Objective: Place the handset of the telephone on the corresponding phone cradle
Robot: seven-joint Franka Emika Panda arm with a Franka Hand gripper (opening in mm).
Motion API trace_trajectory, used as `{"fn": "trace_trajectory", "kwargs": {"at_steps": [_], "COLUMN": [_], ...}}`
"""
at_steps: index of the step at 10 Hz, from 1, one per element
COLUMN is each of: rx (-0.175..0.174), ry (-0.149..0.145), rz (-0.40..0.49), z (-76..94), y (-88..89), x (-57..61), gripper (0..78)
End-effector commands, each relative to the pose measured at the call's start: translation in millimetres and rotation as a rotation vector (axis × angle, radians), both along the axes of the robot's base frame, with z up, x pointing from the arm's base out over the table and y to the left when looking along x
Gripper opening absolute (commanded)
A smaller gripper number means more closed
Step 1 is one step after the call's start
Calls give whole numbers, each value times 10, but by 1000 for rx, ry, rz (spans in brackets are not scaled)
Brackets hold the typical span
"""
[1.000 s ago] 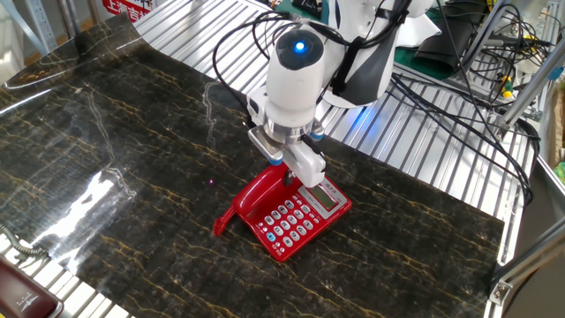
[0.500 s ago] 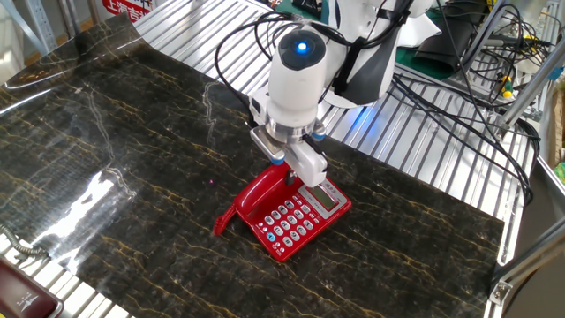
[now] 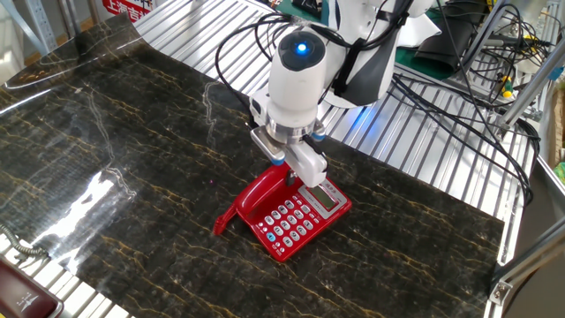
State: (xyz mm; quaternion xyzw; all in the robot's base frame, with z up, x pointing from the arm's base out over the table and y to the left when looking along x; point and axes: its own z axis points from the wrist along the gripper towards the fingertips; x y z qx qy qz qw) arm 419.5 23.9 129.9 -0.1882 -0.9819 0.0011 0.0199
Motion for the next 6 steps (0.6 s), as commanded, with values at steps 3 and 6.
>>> {"fn": "trace_trajectory", "kwargs": {"at_steps": [3, 6], "rx": [1, 2], "ry": [-4, -3], "rz": [-2, -1], "z": [-12, -13], "y": [6, 12], "x": [7, -44], "gripper": [11, 11]}}
